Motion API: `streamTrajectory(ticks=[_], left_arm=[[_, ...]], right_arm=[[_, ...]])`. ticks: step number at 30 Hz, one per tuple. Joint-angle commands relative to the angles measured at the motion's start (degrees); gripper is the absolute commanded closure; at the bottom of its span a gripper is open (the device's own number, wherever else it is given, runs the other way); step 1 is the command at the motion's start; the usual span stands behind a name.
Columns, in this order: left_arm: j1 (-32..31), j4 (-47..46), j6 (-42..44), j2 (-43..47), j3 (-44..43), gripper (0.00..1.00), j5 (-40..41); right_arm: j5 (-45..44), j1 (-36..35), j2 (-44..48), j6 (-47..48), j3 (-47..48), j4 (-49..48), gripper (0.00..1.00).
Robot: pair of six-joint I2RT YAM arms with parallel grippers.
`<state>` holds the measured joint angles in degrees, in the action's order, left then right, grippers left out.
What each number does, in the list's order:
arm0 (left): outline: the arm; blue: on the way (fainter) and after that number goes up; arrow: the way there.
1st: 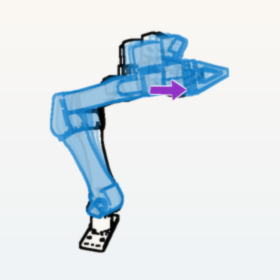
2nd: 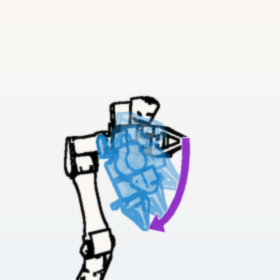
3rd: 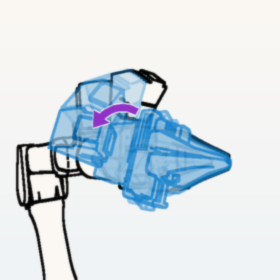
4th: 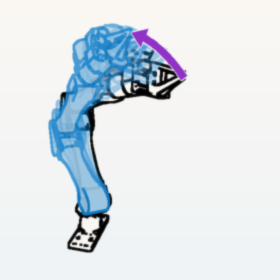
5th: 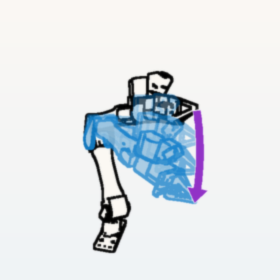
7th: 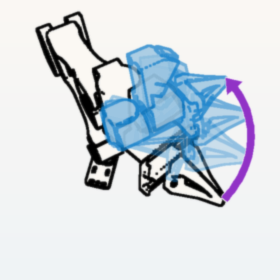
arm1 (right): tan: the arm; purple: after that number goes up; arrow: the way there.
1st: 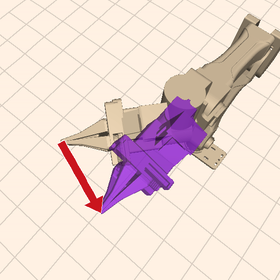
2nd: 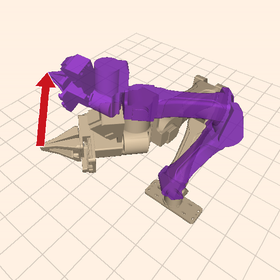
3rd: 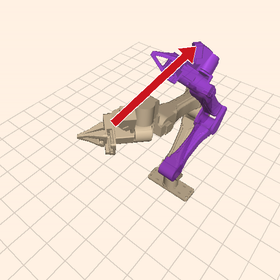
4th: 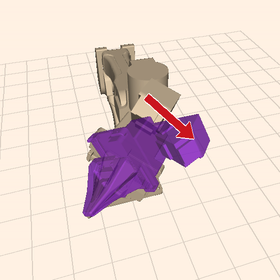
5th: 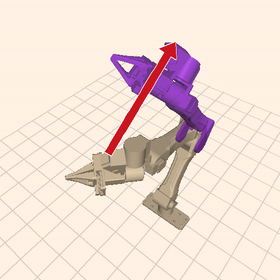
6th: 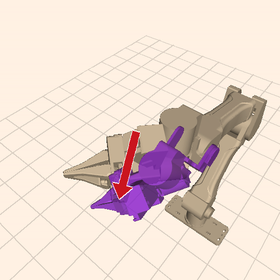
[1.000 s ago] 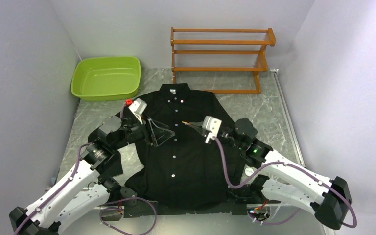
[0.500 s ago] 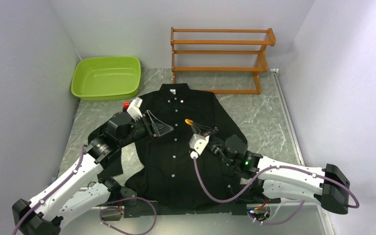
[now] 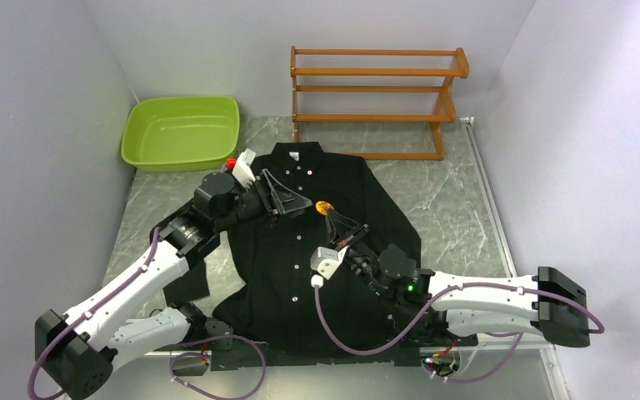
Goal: Pin the brooch onto the clothing
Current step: Adjust the brooch.
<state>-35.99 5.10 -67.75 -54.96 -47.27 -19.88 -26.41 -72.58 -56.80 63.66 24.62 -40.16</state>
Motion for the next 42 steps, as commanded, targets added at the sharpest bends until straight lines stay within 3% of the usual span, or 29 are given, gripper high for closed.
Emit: streamTrajectory(ticks=[1, 5, 15, 19, 24, 27, 28, 31, 32, 35, 36, 39, 42], left_arm=[[-0.43, -1.51, -2.09, -2.75, -3.03, 0.46, -3.02], [-1.32, -3.47, -2.98, -4.69, -3.14, 0.47, -3.35], [-2.84, -7.76, -3.71, -9.46, -4.87, 0.61, -6.08], [-3.08, -7.46, -3.2, -10.31, -5.44, 0.73, -6.85], [-3.1, -7.42, -2.8, -10.45, -5.17, 0.97, -7.5], [-3.12, -7.79, -2.41, -9.89, -4.67, 0.97, -7.3], [-3.12, -7.82, -2.27, -9.59, -4.41, 0.97, -6.94], [-3.07, -7.02, -1.08, -8.31, -3.79, 0.98, -4.8], [-3.12, -6.55, -0.66, -7.78, -3.55, 0.97, -3.78], [-3.07, -5.35, 1.41, -6.13, -2.57, 0.97, 0.19], [-3.12, -3.69, 2.58, -5.47, -2.49, 0.97, 1.83], [-3.08, 1.1, 7.41, -3.78, -2.61, 0.97, 7.35], [-3.12, 6.51, 13.04, -2.46, -3.07, 0.97, 13.11]], right_arm=[[-2.17, -0.61, 0.05, 2.24, 0.34, -4.26, 1.0], [-1.93, -0.78, -0.44, 2.25, 0.59, -3.94, 1.0], [-2.52, -1.17, -1.88, 2.6, 0.95, -3.26, 1.0], [-2.95, -1.34, -2.42, 2.86, 1.16, -3.2, 1.0], [-3.34, -1.38, -3.02, 2.62, 1.38, -3.33, 1.0], [-3.64, -1.4, -3.58, 2.37, 1.61, -3.07, 1.0], [-3.72, -1.42, -3.73, 2.24, 1.7, -2.83, 0.95], [-3.54, -1.41, -4.09, 1.51, 1.55, -2.51, 0.56], [-3.48, -1.41, -4.16, 0.96, 1.42, -2.85, 0.39], [-2.37, -1.23, -3.99, -1.09, 0.18, -4.02, 0.06], [-1.98, -0.99, -3.9, -2.0, -0.34, -4.83, 0.01], [-0.01, 0.52, -3.04, -6.64, -1.08, -3.98, 0.0], [6.41, 4.15, -0.23, -16.32, 0.08, 3.88, 0.0]])
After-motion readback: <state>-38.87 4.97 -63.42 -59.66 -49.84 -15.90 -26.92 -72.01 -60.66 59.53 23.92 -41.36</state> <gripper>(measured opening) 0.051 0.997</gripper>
